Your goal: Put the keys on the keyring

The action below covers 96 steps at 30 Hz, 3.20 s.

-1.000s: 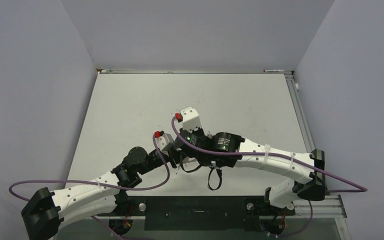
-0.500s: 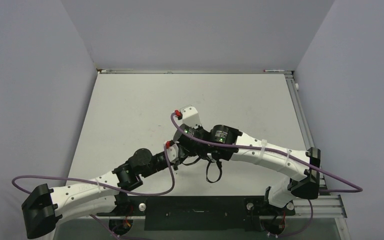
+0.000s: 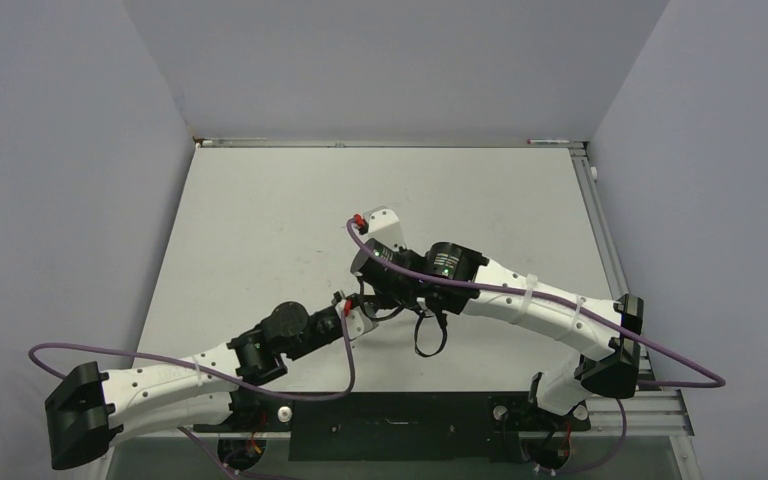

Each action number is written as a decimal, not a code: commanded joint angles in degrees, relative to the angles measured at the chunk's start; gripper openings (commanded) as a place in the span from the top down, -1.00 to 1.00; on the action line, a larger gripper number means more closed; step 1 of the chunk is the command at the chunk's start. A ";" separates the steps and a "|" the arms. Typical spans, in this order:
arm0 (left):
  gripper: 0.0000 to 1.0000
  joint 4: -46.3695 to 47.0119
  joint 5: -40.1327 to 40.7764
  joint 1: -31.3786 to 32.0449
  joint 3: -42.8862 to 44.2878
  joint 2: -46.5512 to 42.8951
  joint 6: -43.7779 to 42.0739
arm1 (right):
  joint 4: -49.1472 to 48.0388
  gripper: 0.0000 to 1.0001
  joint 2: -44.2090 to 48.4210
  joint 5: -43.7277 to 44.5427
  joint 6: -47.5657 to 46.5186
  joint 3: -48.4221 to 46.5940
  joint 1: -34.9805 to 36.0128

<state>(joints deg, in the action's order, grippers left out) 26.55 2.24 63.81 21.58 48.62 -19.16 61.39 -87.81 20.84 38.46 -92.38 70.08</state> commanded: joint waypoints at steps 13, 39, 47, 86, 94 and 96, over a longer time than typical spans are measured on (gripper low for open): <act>1.00 6.35 7.53 7.05 2.06 0.22 -17.68 | 1.74 0.90 -1.76 -1.71 -0.02 -2.59 -1.09; 1.00 8.94 6.76 8.70 0.47 -0.34 -12.57 | -1.95 -0.23 1.75 3.40 -0.34 -2.35 -1.27; 1.00 8.88 6.94 8.70 0.31 -0.55 -10.49 | -7.73 -0.54 6.31 7.48 -1.25 -1.05 -1.27; 1.00 4.12 -12.82 -13.24 5.58 -0.95 42.13 | -29.30 -0.59 32.02 21.39 -3.49 25.19 0.29; 1.00 0.39 -14.34 -15.40 5.57 -4.22 49.34 | -31.26 -0.59 31.86 15.29 -2.06 25.23 1.03; 1.00 1.44 -14.27 -15.59 4.85 -3.47 49.85 | -31.48 -0.59 30.33 12.54 -1.20 24.08 1.75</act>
<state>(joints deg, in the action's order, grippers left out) 24.99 -10.94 48.58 24.53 45.50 26.98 33.30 -56.12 38.24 36.23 -67.22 70.61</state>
